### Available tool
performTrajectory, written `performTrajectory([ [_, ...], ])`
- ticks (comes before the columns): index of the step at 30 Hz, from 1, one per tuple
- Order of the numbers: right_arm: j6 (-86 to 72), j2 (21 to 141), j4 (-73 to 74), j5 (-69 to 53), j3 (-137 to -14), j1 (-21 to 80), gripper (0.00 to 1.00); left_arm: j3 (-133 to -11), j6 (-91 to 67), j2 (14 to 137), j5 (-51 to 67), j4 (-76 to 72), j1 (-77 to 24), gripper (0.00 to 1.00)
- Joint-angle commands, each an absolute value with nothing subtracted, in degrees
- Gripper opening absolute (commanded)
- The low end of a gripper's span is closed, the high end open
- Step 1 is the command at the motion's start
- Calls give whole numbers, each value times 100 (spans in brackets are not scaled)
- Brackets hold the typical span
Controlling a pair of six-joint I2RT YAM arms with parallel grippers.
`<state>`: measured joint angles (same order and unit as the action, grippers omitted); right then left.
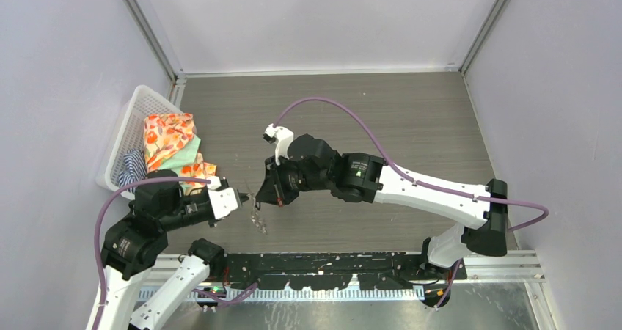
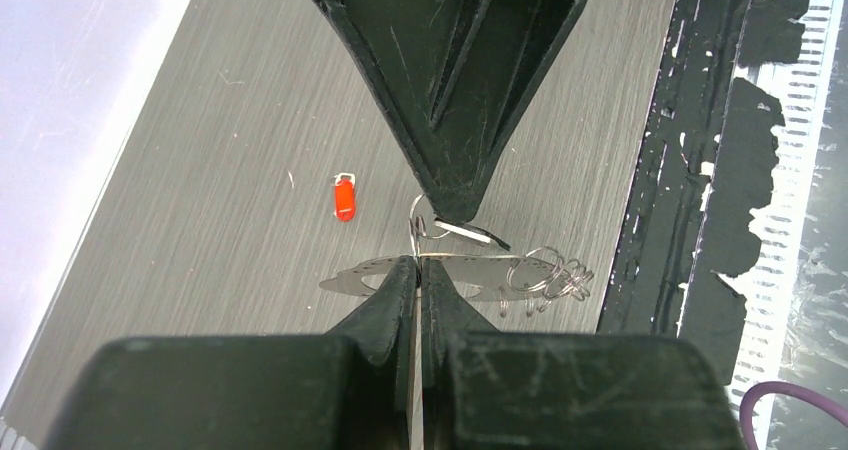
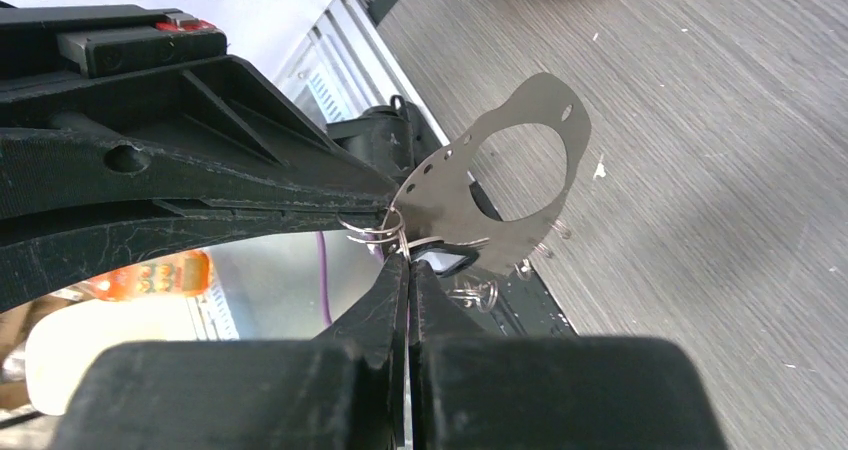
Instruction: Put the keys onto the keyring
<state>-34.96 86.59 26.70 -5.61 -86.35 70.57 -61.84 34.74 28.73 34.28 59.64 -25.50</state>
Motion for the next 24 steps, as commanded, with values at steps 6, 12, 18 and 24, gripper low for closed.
performTrajectory([
  [6, -3926, 8148, 1747, -940, -8036, 6721, 1, -6181, 3041, 2611, 3916, 5246, -2558, 0],
  [12, -4055, 8053, 1370, -1383, -7829, 6638, 1, -6249, 2335, 2618, 4283, 4739, -2558, 0],
  [18, -3952, 7812, 1240, -1654, -7751, 6609, 1, -6357, 1866, 2764, 4619, 4455, -2558, 0],
  [24, -3494, 7430, 1768, -1763, -7956, 6491, 29, -6486, 1374, 2866, 4912, 4089, -2558, 0],
])
